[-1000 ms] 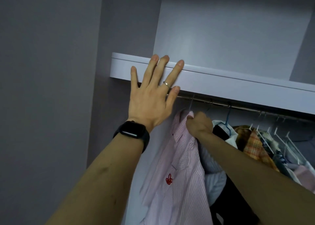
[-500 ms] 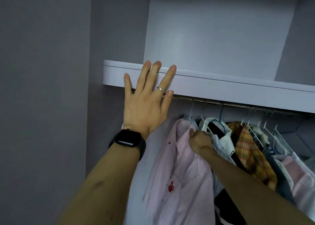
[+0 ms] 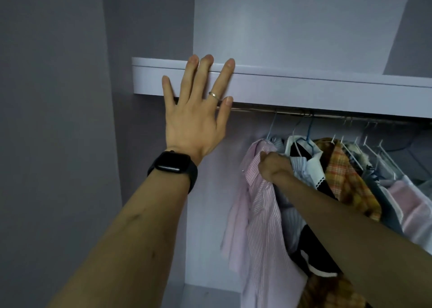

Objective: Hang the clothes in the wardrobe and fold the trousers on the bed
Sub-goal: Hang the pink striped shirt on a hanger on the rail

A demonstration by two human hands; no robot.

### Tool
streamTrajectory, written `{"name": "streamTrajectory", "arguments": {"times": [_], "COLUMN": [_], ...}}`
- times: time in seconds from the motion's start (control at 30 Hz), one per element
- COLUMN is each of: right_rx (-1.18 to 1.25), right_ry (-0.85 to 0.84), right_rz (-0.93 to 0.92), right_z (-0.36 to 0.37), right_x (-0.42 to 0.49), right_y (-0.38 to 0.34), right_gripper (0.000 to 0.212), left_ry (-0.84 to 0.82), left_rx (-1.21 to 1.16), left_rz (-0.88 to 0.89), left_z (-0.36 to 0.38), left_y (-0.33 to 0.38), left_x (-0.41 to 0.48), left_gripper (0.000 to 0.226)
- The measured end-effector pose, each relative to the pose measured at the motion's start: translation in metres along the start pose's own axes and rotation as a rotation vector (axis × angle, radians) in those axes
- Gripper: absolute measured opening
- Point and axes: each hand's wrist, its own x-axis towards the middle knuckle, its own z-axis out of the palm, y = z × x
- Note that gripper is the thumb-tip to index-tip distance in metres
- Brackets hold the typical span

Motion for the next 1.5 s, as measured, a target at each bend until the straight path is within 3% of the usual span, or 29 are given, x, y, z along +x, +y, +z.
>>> {"name": "streamTrajectory", "arguments": {"times": [0.2,0.27,0.5,0.67,0.77,0.9,1.13,1.27,1.5], "right_rx": [0.148,0.207,0.615,0.836,0.86,0.835,0.741,0.638,0.355], "right_ry": [-0.212,-0.212,-0.238,-0.172,-0.122,-0.036,-0.041,-0.027,0.175], "right_rz": [0.054,0.02,0.004,-0.026,-0.089,-0.094,0.117,0.312,0.622], "right_z": [-0.025,-0.032,-0.131,-0.186,-0.196,-0.187,-0.161,-0.149,-0.164], "right_x": [-0.021,-0.036,-0.138,-0.222,-0.269,-0.321,-0.38,-0.398,-0.46], "right_y": [0.005,0.007,0.027,0.062,0.083,0.118,0.173,0.196,0.235], "right_gripper": [0.065,0.068,0.04,0.03,0.027,0.022,0.029,0.026,0.025], "left_ry": [-0.081,-0.134,-0.516,-0.688,-0.84,-0.916,-1.004,-1.158,-1.269], "left_rx": [-0.017,-0.019,-0.127,-0.256,-0.253,-0.295,-0.512,-0.722,-1.045], "left_rz": [-0.028,-0.047,-0.217,-0.433,-0.445,-0.389,-0.217,-0.131,0.292], "left_z": [-0.007,-0.006,-0.064,-0.116,-0.134,-0.145,-0.133,-0.104,-0.073], "left_y": [0.003,0.0,0.033,0.074,0.091,0.11,0.173,0.211,0.301], "left_x": [-0.008,-0.013,-0.002,-0.065,-0.107,-0.141,-0.182,-0.195,-0.197], "left_gripper": [0.057,0.058,0.083,0.074,0.068,0.064,0.062,0.06,0.057]}}
